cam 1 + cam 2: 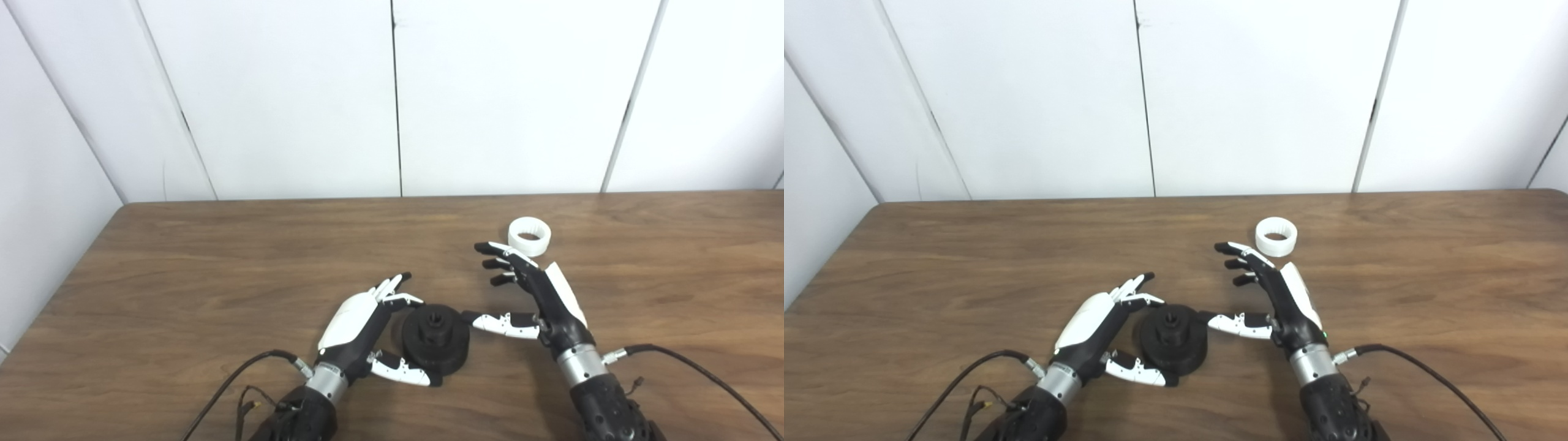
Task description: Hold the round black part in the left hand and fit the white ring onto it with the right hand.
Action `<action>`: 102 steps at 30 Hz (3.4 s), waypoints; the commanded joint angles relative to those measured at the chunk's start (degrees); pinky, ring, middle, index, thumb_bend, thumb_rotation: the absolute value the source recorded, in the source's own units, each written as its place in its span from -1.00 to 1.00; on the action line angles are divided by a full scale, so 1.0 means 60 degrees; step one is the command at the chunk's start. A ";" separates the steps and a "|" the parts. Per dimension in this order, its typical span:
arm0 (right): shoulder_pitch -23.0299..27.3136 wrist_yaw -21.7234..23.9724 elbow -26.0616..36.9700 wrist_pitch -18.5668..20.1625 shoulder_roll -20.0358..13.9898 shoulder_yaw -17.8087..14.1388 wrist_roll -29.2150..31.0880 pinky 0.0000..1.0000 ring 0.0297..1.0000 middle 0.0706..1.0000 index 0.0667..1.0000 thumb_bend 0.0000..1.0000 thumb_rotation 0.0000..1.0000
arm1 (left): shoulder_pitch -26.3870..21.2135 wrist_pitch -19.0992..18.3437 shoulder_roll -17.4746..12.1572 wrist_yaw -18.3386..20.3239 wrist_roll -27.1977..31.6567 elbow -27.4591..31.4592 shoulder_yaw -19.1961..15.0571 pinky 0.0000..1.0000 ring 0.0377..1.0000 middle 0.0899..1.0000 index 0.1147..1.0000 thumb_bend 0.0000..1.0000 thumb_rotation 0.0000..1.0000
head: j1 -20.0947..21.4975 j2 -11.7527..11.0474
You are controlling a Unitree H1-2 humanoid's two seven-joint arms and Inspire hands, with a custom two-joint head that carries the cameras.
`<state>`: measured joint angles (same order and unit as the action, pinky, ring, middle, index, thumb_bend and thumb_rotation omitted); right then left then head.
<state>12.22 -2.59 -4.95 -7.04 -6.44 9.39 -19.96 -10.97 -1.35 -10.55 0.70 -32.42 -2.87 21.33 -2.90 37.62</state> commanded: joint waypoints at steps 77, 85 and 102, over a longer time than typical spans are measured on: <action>0.5205 0.1348 -0.3281 0.2982 -0.2732 0.0456 -0.2398 0.99 1.00 1.00 0.82 0.99 0.15 | -0.0275 0.0565 -0.0343 0.0258 -0.0063 -0.0148 -0.0660 1.00 1.00 1.00 0.21 0.78 -0.45 | 0.2031 -0.0413; 0.5303 0.1238 -0.4505 0.2457 -0.2494 0.0498 -0.1818 1.00 1.00 1.00 0.82 1.00 0.22 | -0.0276 0.0510 -0.0254 0.0245 -0.0132 -0.0078 -0.0622 1.00 1.00 1.00 0.22 0.78 -0.44 | 0.1910 -0.0373; 0.5014 0.1057 -0.4627 0.2413 -0.2331 0.0556 -0.1510 1.00 1.00 1.00 0.69 1.00 0.30 | -0.0237 0.0467 -0.0227 0.0235 -0.0131 -0.0046 -0.0641 1.00 1.00 1.00 0.21 0.79 -0.45 | 0.1810 -0.0307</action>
<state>40.16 5.02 -34.48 9.12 -20.11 12.74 -29.18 -10.94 1.15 -11.67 2.76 -31.85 -3.56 17.72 7.91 35.77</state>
